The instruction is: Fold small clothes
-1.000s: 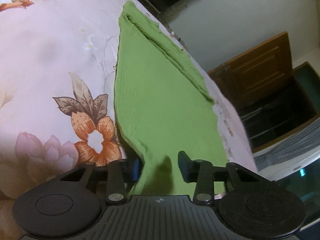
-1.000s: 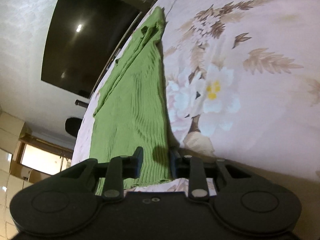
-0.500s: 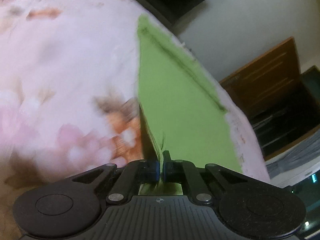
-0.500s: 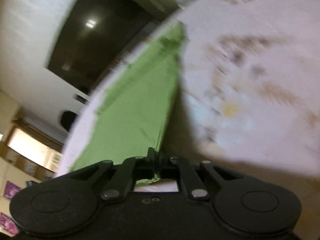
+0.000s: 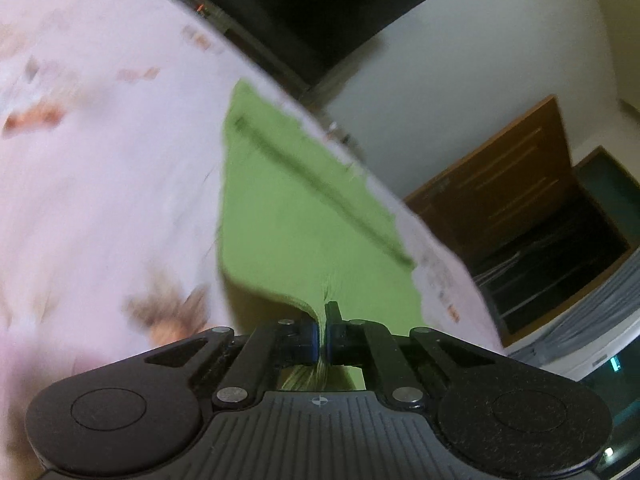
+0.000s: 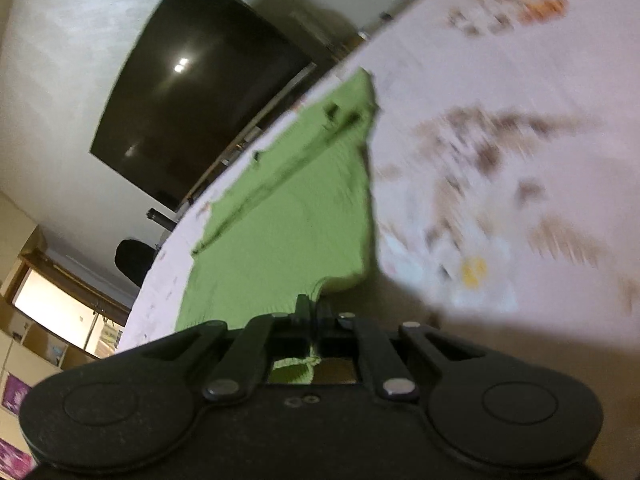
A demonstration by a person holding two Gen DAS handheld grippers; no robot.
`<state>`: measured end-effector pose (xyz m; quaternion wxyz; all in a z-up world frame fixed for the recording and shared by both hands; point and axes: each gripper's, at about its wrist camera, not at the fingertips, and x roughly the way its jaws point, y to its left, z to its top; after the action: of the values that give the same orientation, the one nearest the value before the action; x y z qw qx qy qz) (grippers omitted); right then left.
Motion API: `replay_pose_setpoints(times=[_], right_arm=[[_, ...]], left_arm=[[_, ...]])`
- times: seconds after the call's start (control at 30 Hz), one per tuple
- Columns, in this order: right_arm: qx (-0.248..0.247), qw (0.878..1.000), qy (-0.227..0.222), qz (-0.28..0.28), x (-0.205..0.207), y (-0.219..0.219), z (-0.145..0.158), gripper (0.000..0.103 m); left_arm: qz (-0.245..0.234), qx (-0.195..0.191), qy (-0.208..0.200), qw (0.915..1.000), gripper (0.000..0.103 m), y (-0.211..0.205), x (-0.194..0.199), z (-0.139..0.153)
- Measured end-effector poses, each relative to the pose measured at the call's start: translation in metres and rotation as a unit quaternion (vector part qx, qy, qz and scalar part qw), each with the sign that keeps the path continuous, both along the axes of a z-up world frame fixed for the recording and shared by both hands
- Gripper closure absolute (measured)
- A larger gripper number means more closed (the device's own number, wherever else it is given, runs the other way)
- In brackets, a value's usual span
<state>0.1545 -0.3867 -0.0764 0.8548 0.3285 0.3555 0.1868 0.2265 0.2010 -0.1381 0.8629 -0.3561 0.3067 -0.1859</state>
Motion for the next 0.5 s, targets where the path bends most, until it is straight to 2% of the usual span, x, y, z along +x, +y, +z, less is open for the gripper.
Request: replay_pose_setpoints(times=[0.13,0.27,0.4,0.5], right_arm=[[-0.027,0.999,-0.041,0.005,0.019,0.005,0.033,0.099],[-0.044,0.996,-0.078,0.006,0.055,0.006,0.062,0.099],[-0.059,0.994,-0.094,0.008,0.102,0.004,0.081,0.099],[-0.056,0.993,-0.099,0.012,0.14,0.002,0.091,0.099]], left_arm=[[0.01,-0.008,-0.037,0.9992,0.1,0.004,0.03,0.033],[0.006,0.003,-0.058,0.9983,0.1,0.006,0.073,0.06],[0.01,-0.003,-0.065,0.9978,0.1,0.005,0.121,0.08],[0.014,-0.008,-0.055,0.9983,0.1,0.004,0.167,0.09]])
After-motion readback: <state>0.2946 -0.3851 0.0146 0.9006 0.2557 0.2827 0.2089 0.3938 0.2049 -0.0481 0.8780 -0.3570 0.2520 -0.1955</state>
